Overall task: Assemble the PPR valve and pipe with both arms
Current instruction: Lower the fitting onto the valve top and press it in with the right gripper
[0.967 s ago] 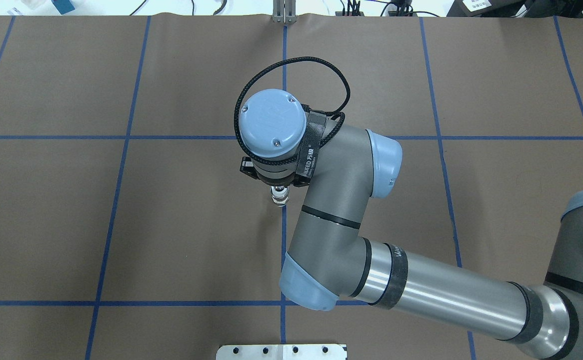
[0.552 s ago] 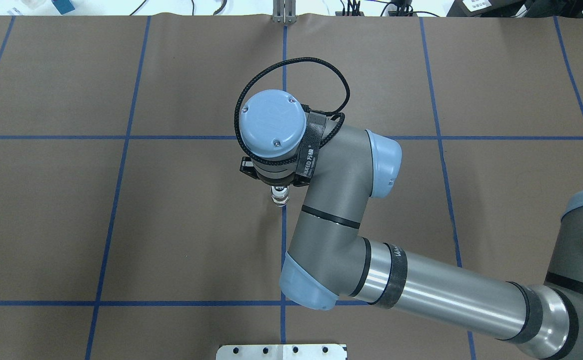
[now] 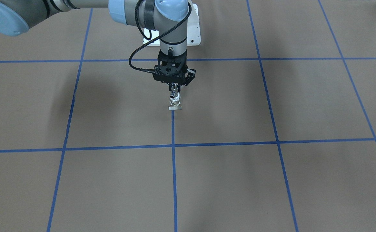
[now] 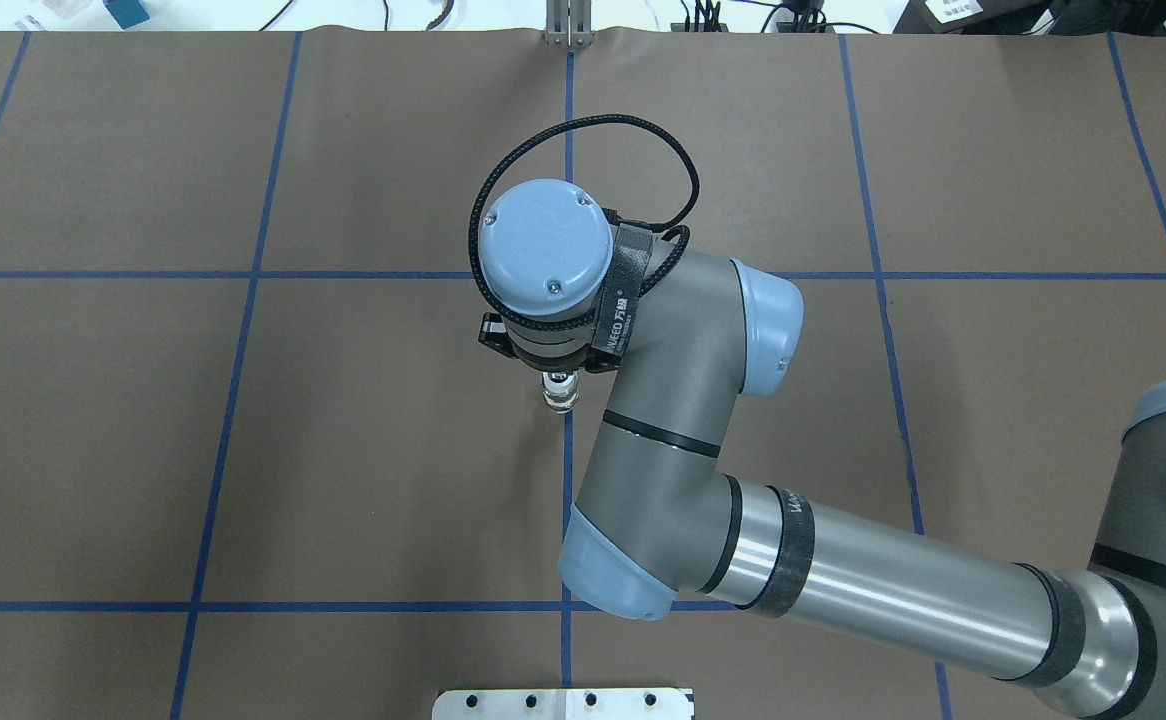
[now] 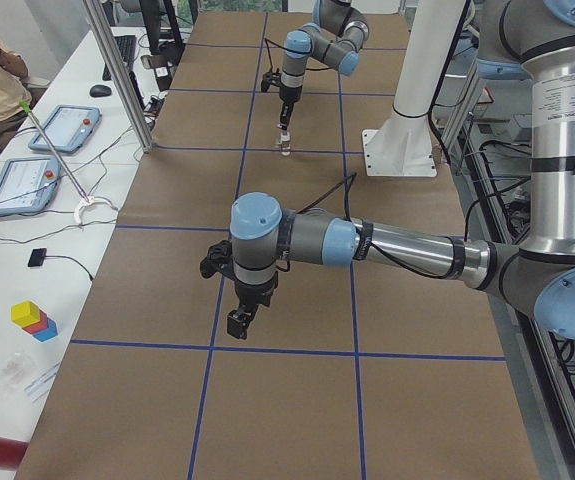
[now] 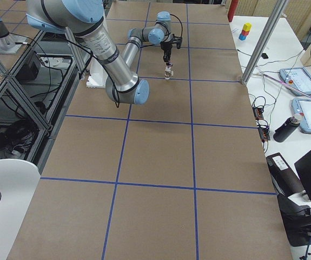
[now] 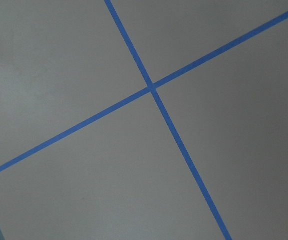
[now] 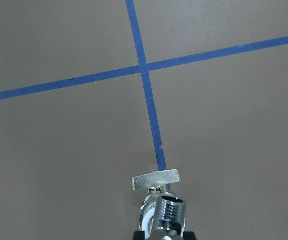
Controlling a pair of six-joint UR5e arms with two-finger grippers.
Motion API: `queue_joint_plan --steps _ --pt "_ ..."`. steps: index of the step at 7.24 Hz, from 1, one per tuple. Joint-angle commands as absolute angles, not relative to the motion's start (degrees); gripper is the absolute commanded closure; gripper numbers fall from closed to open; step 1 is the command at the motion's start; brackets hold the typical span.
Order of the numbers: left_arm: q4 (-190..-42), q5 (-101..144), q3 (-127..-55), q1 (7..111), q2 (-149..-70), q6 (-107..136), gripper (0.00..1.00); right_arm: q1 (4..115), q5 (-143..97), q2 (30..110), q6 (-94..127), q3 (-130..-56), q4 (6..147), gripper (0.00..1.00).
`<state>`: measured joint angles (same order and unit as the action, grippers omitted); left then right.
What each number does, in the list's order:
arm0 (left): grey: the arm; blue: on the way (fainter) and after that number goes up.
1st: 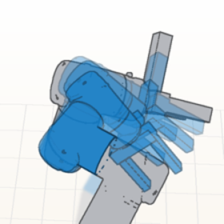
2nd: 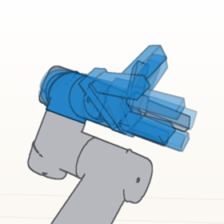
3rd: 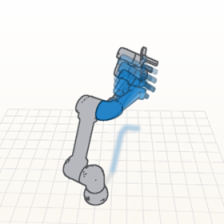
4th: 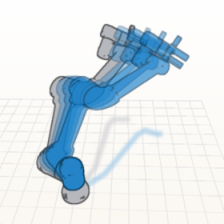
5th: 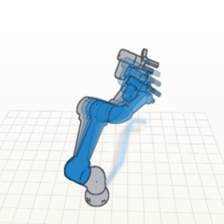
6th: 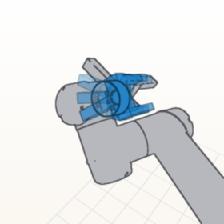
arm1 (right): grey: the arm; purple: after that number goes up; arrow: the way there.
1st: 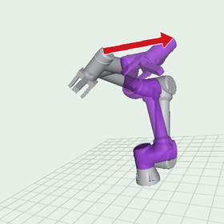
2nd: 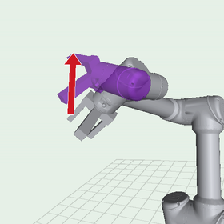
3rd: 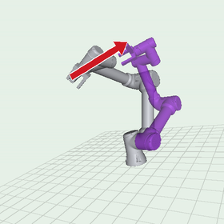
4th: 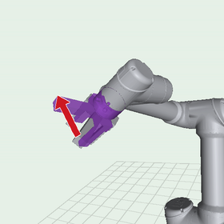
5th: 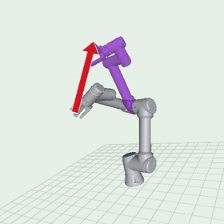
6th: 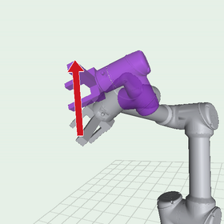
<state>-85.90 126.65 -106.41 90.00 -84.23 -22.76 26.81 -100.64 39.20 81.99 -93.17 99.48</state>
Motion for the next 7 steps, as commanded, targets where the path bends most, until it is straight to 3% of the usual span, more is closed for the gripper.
queue_joint_plan --steps 1,4,5,6,7 --pt "-85.9 126.7 -106.4 90.0 -84.2 -22.8 0.00 26.8 -100.6 39.2 82.0 -93.1 99.2 0.74" --pt "-85.9 126.7 -106.4 90.0 -84.3 -22.8 0.00 26.8 -100.6 39.2 82.0 -93.1 99.2 0.71" --pt "-85.9 126.7 -106.4 90.0 -84.2 -22.8 0.00 26.8 -100.6 39.2 82.0 -93.1 99.2 0.58" --pt "-85.9 126.7 -106.4 90.0 -84.2 -22.8 0.00 26.8 -100.5 39.3 82.0 -93.1 99.2 0.35" --pt "-85.9 126.7 -106.4 90.0 -84.3 -22.8 0.00 26.8 -100.5 39.3 82.0 -93.0 99.3 0.30"
